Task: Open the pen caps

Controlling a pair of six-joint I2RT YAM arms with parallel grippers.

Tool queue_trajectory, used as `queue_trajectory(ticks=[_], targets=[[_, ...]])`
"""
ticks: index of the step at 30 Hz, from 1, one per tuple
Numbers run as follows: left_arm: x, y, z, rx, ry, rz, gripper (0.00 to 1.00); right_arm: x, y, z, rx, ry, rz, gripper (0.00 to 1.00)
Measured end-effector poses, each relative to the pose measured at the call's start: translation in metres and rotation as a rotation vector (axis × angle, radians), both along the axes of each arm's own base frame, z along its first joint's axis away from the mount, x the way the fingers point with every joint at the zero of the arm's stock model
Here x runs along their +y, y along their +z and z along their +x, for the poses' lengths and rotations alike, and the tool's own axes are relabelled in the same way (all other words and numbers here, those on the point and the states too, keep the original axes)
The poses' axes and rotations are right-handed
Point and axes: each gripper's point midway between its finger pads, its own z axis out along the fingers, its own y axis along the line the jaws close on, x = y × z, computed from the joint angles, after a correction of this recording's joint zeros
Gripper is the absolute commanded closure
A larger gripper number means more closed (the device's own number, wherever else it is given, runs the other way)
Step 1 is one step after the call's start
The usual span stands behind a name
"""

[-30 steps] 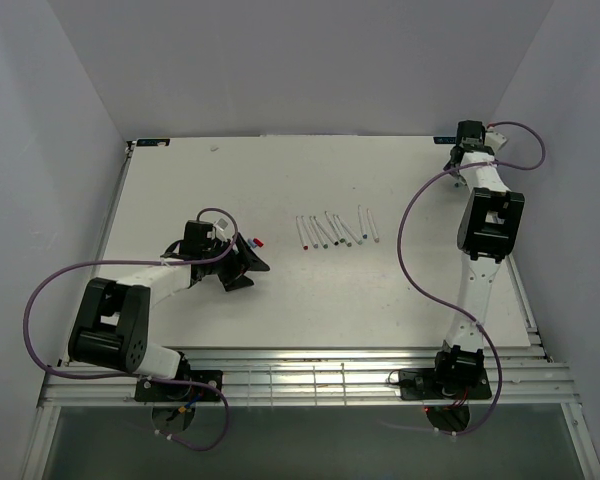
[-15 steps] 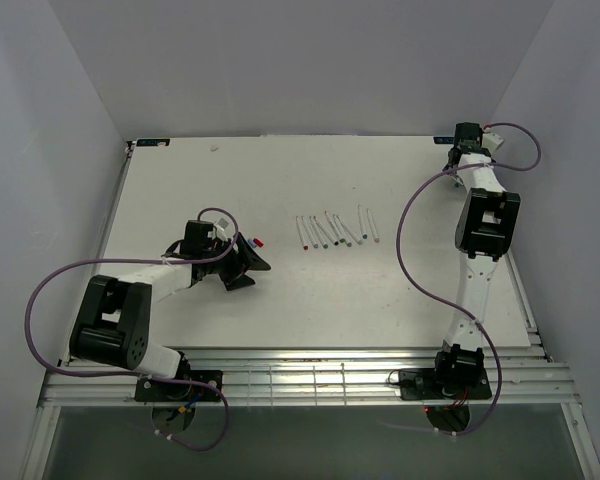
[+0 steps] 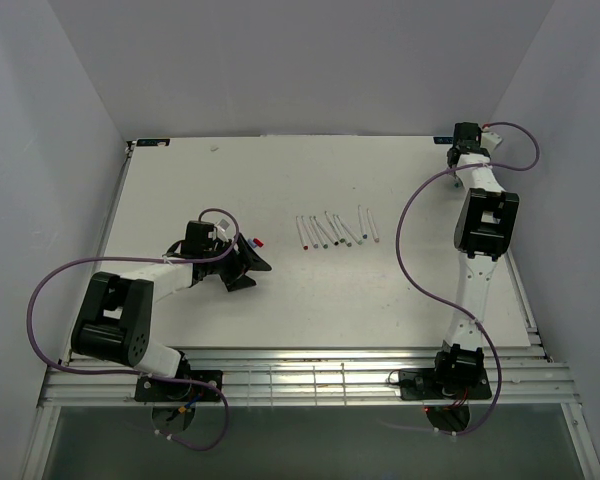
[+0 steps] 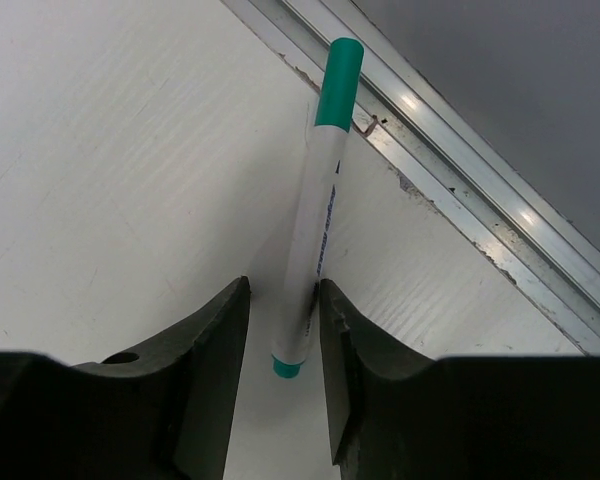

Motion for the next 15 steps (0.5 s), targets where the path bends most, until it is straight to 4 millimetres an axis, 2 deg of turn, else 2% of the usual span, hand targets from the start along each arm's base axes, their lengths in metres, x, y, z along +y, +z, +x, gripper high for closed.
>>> queue_trajectory(ticks=[15], targets=[[-0.0001, 0.0000, -0.0001, 0.003, 0.002, -0.002, 0.21, 0.0035, -0.0010, 0.0046, -0.016, 0.016, 0.018, 0.90]])
